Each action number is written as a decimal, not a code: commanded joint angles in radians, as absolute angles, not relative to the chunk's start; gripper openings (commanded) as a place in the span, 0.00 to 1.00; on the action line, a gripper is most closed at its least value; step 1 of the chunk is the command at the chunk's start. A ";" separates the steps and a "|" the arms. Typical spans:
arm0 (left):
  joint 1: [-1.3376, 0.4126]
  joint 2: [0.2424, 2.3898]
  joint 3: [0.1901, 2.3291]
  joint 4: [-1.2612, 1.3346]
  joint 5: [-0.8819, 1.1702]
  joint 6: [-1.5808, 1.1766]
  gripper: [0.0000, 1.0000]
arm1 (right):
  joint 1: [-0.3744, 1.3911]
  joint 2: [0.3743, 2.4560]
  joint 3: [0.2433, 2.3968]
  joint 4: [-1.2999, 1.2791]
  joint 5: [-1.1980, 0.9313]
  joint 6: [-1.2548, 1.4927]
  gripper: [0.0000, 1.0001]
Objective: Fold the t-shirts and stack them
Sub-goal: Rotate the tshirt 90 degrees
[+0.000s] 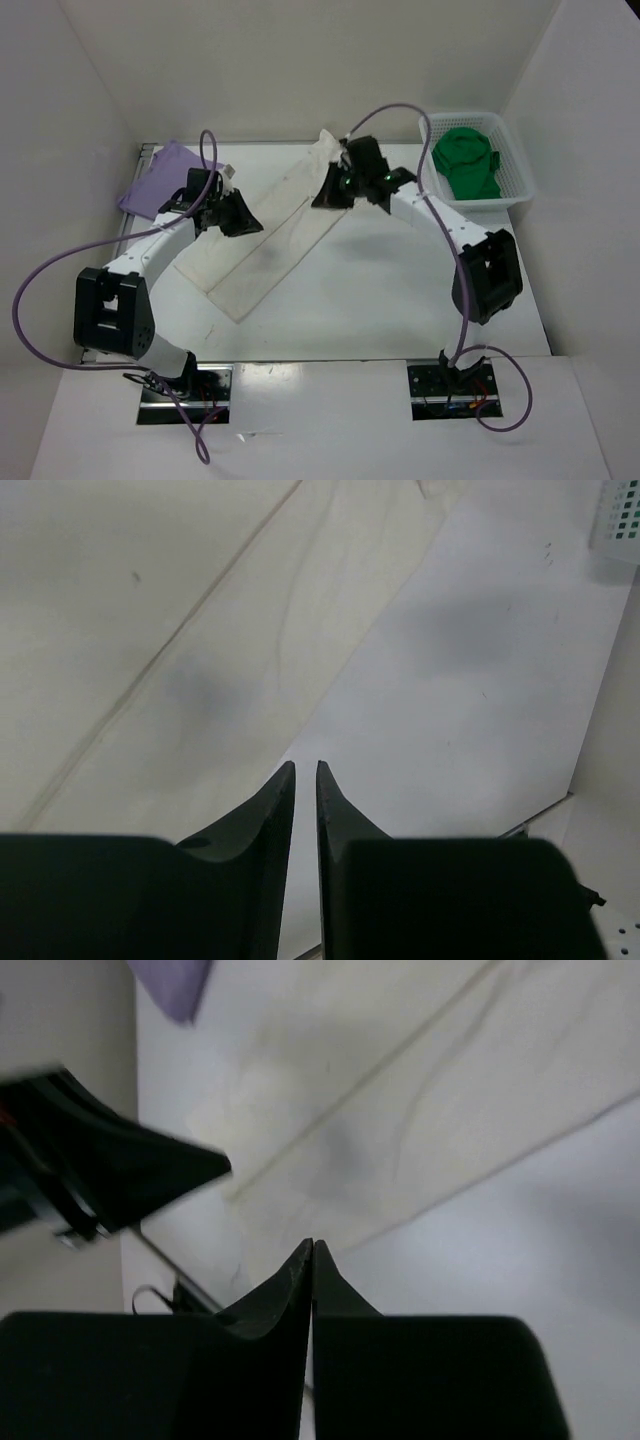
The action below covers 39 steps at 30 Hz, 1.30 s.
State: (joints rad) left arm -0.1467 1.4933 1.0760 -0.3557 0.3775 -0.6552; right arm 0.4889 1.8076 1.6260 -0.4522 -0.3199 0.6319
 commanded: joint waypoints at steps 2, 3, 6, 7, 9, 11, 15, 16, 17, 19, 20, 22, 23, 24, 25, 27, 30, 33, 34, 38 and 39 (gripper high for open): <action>-0.150 1.514 1.163 -0.324 0.330 -0.611 0.18 | 0.643 1.819 1.303 -0.303 -0.393 0.718 0.09; -0.150 1.514 1.163 -0.333 0.319 -0.611 0.17 | 0.659 1.819 1.272 -0.278 -0.393 0.738 0.18; -0.141 1.526 1.152 -0.342 0.319 -0.611 0.16 | 0.701 1.857 1.201 -0.152 -0.390 0.821 0.43; -0.141 1.526 1.143 -0.342 0.319 -0.611 0.16 | 0.701 1.874 1.201 -0.135 -0.405 0.843 0.45; -0.141 1.526 1.123 -0.342 0.330 -0.611 0.16 | 0.701 1.922 1.201 -0.111 -0.388 0.853 0.53; -0.141 1.526 1.088 -0.333 0.339 -0.611 0.16 | 0.701 1.957 1.221 -0.110 -0.367 0.864 0.56; -0.141 1.526 1.049 -0.301 0.362 -0.630 0.17 | 0.701 2.038 1.230 -0.071 -0.313 0.906 0.59; -0.141 1.517 1.039 -0.301 0.362 -0.630 0.17 | 0.701 2.058 1.259 -0.071 -0.292 0.907 0.59; -0.141 1.517 1.039 -0.301 0.362 -0.640 0.18 | 0.701 2.081 1.275 -0.080 -0.291 0.907 0.59; -0.141 1.508 1.039 -0.291 0.373 -0.640 0.18 | 0.701 2.138 1.301 -0.093 -0.291 0.916 0.47; -0.141 1.508 1.039 -0.291 0.373 -0.640 0.20 | 0.701 2.151 1.311 -0.094 -0.291 0.916 0.44; -0.141 1.497 1.039 -0.291 0.373 -0.640 0.20 | 0.701 2.161 1.312 -0.081 -0.291 0.928 0.27; -0.141 1.497 1.039 -0.291 0.364 -0.640 0.20 | 0.701 2.161 1.312 -0.081 -0.291 0.928 0.19; -0.141 1.497 1.039 -0.291 0.364 -0.640 0.20 | 0.701 2.161 1.312 -0.081 -0.291 0.928 0.10; -0.141 1.497 1.029 -0.291 0.364 -0.640 0.21 | 0.701 2.161 1.312 -0.095 -0.291 0.919 0.06; -0.141 1.497 1.029 -0.301 0.353 -0.640 0.23 | 0.701 2.129 1.312 -0.126 -0.282 0.882 0.00; -0.141 1.497 1.038 -0.313 0.342 -0.629 0.27 | 0.701 2.054 1.287 -0.190 -0.282 0.839 0.00; -0.141 1.519 1.066 -0.313 0.333 -0.620 0.34 | 0.701 1.950 1.162 -0.222 -0.304 0.773 0.00; -0.141 1.519 1.081 -0.313 0.333 -0.620 0.36 | 0.687 1.928 1.134 -0.232 -0.320 0.759 0.00; -0.150 1.560 1.103 -0.284 0.333 -0.620 0.41 | 0.657 1.847 1.028 -0.336 -0.376 0.674 0.00; -0.150 1.583 1.103 -0.284 0.333 -0.620 0.41 | 0.647 1.806 0.993 -0.351 -0.364 0.660 0.00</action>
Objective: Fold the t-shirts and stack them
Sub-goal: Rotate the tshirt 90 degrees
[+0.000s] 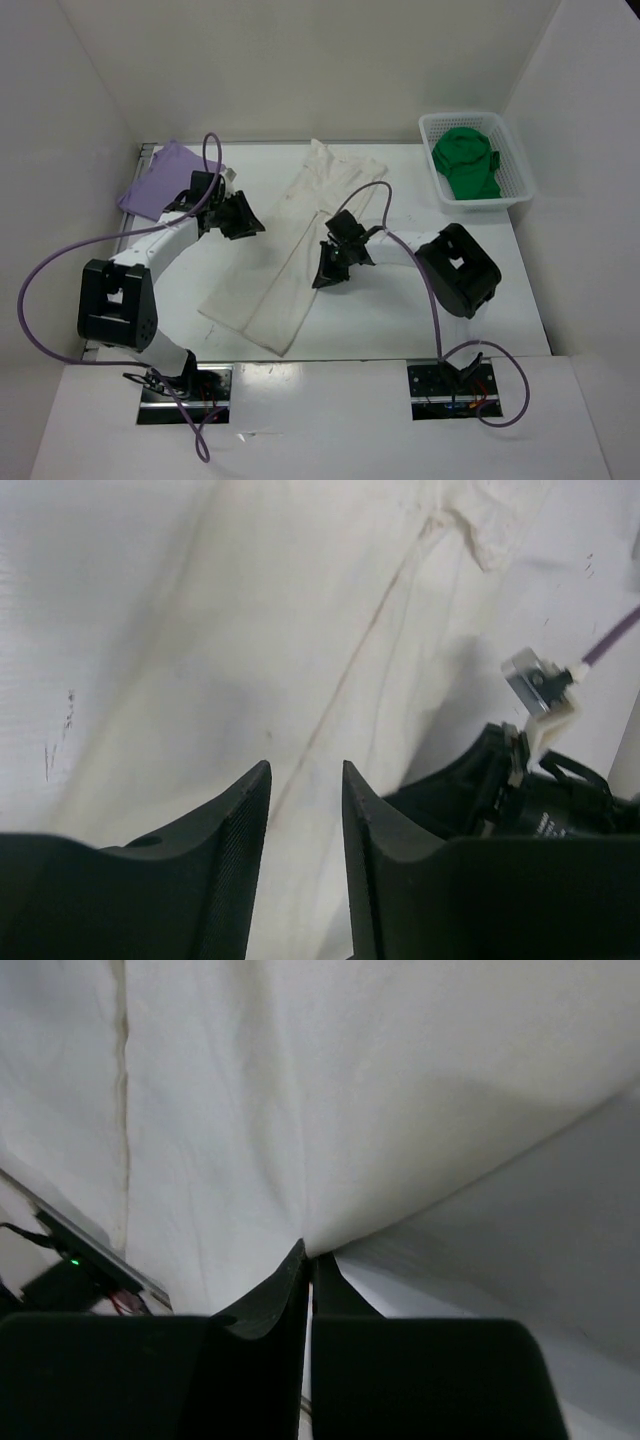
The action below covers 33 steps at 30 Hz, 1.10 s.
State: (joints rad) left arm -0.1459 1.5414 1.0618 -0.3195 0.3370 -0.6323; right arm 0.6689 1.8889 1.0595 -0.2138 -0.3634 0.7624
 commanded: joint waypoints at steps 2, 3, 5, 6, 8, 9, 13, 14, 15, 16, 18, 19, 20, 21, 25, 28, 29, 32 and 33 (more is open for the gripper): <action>-0.150 1.614 1.140 -0.275 0.333 -0.620 0.43 | 0.620 1.767 0.968 -0.386 -0.345 0.637 0.00; -0.150 1.647 1.152 -0.275 0.333 -0.620 0.44 | 0.605 1.731 0.944 -0.411 -0.345 0.623 0.00; -0.150 1.739 1.211 -0.275 0.333 -0.600 0.45 | 0.533 1.671 0.924 -0.484 -0.383 0.573 0.00; -0.150 1.740 1.229 -0.275 0.333 -0.589 0.47 | 0.532 1.671 0.923 -0.485 -0.383 0.562 0.00; -0.161 1.801 1.265 -0.275 0.333 -0.589 0.48 | 0.522 1.658 0.923 -0.537 -0.373 0.540 0.00; -0.161 1.821 1.297 -0.265 0.333 -0.578 0.50 | 0.512 1.646 0.923 -0.546 -0.362 0.540 0.03; -0.190 1.933 1.368 -0.226 0.360 -0.569 0.51 | 0.453 1.597 0.936 -0.535 -0.362 0.540 0.41; -0.202 1.953 1.380 -0.215 0.370 -0.569 0.51 | 0.437 1.586 0.955 -0.535 -0.362 0.540 0.41; -0.202 1.994 1.393 -0.206 0.370 -0.569 0.51 | 0.422 1.586 0.985 -0.535 -0.376 0.540 0.41; -0.216 2.015 1.423 -0.206 0.379 -0.569 0.51 | 0.393 1.586 0.997 -0.535 -0.388 0.531 0.41; -0.227 2.080 1.451 -0.206 0.397 -0.560 0.51 | 0.364 1.609 1.038 -0.526 -0.388 0.522 0.38; -0.227 2.098 1.477 -0.206 0.419 -0.560 0.51 | 0.338 1.620 1.054 -0.514 -0.399 0.511 0.29; -0.238 2.130 1.488 -0.216 0.419 -0.551 0.51 | 0.325 1.632 1.087 -0.505 -0.399 0.502 0.24; -0.238 2.143 1.488 -0.216 0.431 -0.551 0.48 | 0.313 1.664 1.107 -0.494 -0.399 0.502 0.18; -0.238 2.163 1.474 -0.161 0.483 -0.580 0.30 | 0.258 1.762 1.221 -0.476 -0.390 0.492 0.11; -0.247 2.163 1.436 -0.140 0.497 -0.591 0.14 | 0.218 1.839 1.299 -0.465 -0.370 0.492 0.32; -0.247 2.142 1.419 -0.124 0.483 -0.601 0.11 | 0.198 1.857 1.339 -0.465 -0.370 0.492 0.42; -0.247 2.083 1.340 -0.106 0.413 -0.612 0.05 | 0.186 1.945 1.426 -0.442 -0.370 0.517 0.51; -0.247 2.066 1.316 -0.106 0.402 -0.621 0.03 | 0.176 1.969 1.451 -0.442 -0.370 0.517 0.53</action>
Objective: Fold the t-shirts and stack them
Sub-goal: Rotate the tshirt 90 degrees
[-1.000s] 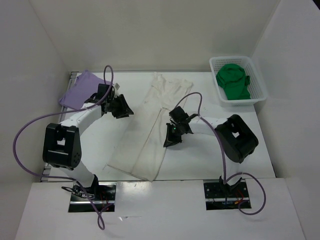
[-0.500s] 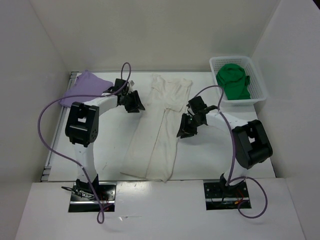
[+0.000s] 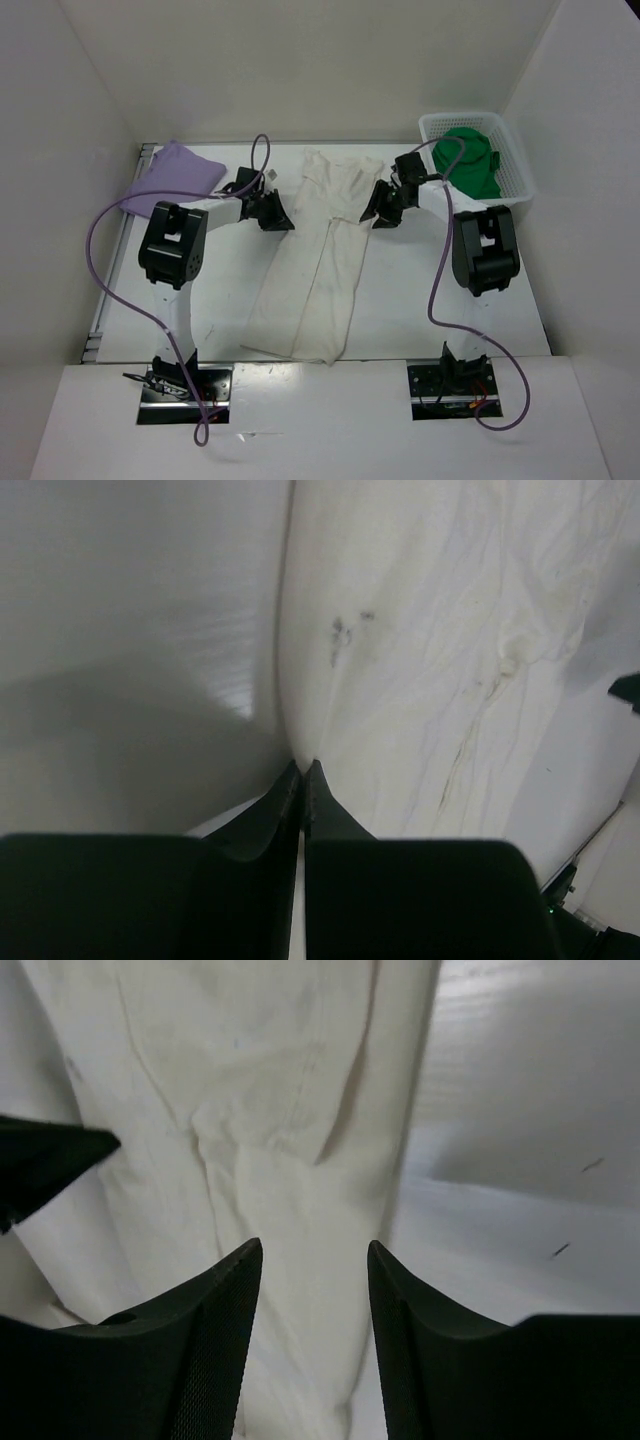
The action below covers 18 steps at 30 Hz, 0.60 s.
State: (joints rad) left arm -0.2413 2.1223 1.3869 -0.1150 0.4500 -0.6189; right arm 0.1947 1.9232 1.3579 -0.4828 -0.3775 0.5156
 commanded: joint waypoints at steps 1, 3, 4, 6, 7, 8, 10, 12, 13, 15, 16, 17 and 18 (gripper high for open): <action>-0.247 2.037 1.293 -0.095 0.402 -0.633 0.03 | 0.176 2.017 1.500 -0.442 -0.370 0.517 0.53; -0.247 1.994 1.230 -0.095 0.377 -0.652 0.01 | 0.176 2.084 1.570 -0.455 -0.354 0.517 0.53; -0.247 1.977 1.211 -0.095 0.364 -0.669 0.01 | 0.176 2.107 1.591 -0.456 -0.370 0.517 0.53; -0.247 1.916 1.149 -0.104 0.310 -0.698 0.05 | 0.176 2.179 1.664 -0.477 -0.388 0.517 0.53; -0.247 1.896 1.131 -0.085 0.310 -0.698 0.10 | 0.176 2.204 1.695 -0.492 -0.417 0.508 0.53; -0.235 1.878 1.117 -0.084 0.328 -0.712 0.19 | 0.176 2.224 1.721 -0.505 -0.417 0.494 0.53; -0.222 1.823 1.117 -0.084 0.328 -0.712 0.60 | 0.176 2.252 1.796 -0.557 -0.426 0.483 0.53; -0.198 1.780 1.141 -0.095 0.319 -0.712 0.71 | 0.187 2.231 1.809 -0.557 -0.426 0.471 0.56; -0.180 1.779 1.193 -0.104 0.310 -0.712 0.73 | 0.187 2.191 1.790 -0.557 -0.426 0.471 0.56; -0.161 1.784 1.254 -0.104 0.290 -0.712 0.73 | 0.187 2.154 1.740 -0.548 -0.436 0.459 0.58; -0.152 1.802 1.290 -0.091 0.290 -0.712 0.73 | 0.187 2.117 1.714 -0.548 -0.448 0.459 0.58; -0.141 1.862 1.381 -0.091 0.290 -0.712 0.69 | 0.196 2.097 1.651 -0.531 -0.475 0.459 0.54; -0.141 1.900 1.434 -0.101 0.290 -0.712 0.67 | 0.205 2.077 1.619 -0.520 -0.486 0.459 0.47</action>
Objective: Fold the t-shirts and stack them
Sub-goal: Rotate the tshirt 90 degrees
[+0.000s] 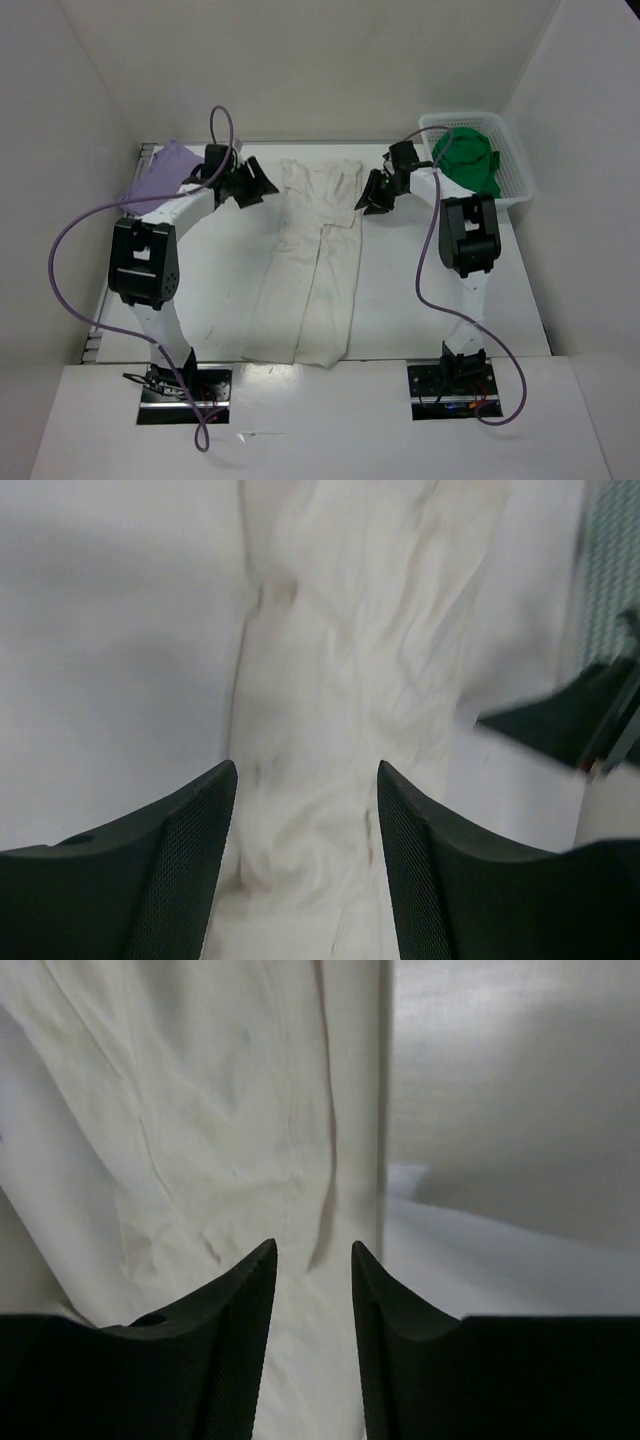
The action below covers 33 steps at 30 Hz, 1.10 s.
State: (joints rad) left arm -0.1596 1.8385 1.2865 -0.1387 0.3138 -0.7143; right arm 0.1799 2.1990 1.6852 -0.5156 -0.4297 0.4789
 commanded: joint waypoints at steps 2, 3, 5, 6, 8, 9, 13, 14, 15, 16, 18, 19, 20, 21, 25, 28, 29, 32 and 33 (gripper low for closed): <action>-0.141 2.029 1.590 -0.101 0.290 -0.712 0.61 | 0.221 2.020 1.540 -0.508 -0.497 0.459 0.23; -0.141 2.075 1.644 -0.112 0.290 -0.712 0.59 | 0.230 1.981 1.517 -0.508 -0.497 0.459 0.15; -0.141 2.207 1.809 -0.141 0.299 -0.701 0.53 | 0.261 1.938 1.451 -0.508 -0.508 0.434 0.07; -0.141 2.288 1.863 -0.141 0.311 -0.701 0.53 | 0.261 1.919 1.418 -0.517 -0.508 0.434 0.06; -0.141 2.357 1.952 -0.141 0.331 -0.712 0.53 | 0.273 1.870 1.384 -0.529 -0.508 0.419 0.06; -0.141 2.390 2.045 -0.152 0.343 -0.712 0.53 | 0.273 1.855 1.368 -0.540 -0.508 0.419 0.08; -0.141 2.597 2.324 -0.274 0.364 -0.701 0.50 | 0.282 1.777 1.293 -0.540 -0.517 0.419 0.11; -0.141 2.626 2.374 -0.291 0.364 -0.701 0.49 | 0.282 1.766 1.283 -0.540 -0.528 0.431 0.12; -0.141 2.670 2.416 -0.304 0.364 -0.701 0.48 | 0.282 1.757 1.264 -0.540 -0.528 0.440 0.17; -0.141 2.686 2.469 -0.304 0.364 -0.701 0.46 | 0.282 1.747 1.252 -0.531 -0.528 0.440 0.22; -0.141 2.704 2.480 -0.289 0.373 -0.712 0.39 | 0.282 1.735 1.220 -0.531 -0.515 0.451 0.34; -0.141 2.704 2.480 -0.278 0.373 -0.712 0.36 | 0.282 1.735 1.220 -0.531 -0.502 0.451 0.37; -0.141 2.714 2.500 -0.269 0.362 -0.712 0.30 | 0.282 1.747 1.206 -0.531 -0.483 0.451 0.40; -0.141 2.730 2.513 -0.268 0.362 -0.712 0.27 | 0.282 1.747 1.194 -0.531 -0.474 0.451 0.42; -0.132 2.760 2.543 -0.243 0.339 -0.723 0.13 | 0.282 1.784 1.184 -0.531 -0.453 0.451 0.45; -0.132 2.778 2.591 -0.209 0.316 -0.741 0.11 | 0.282 1.816 1.196 -0.520 -0.431 0.451 0.45; -0.123 2.778 2.602 -0.209 0.304 -0.741 0.11 | 0.282 1.831 1.197 -0.532 -0.431 0.451 0.45; -0.114 2.778 2.626 -0.166 0.291 -0.741 0.11 | 0.282 1.842 1.207 -0.558 -0.440 0.451 0.52; -0.114 2.787 2.635 -0.152 0.291 -0.727 0.11 | 0.294 1.842 1.207 -0.558 -0.440 0.451 0.54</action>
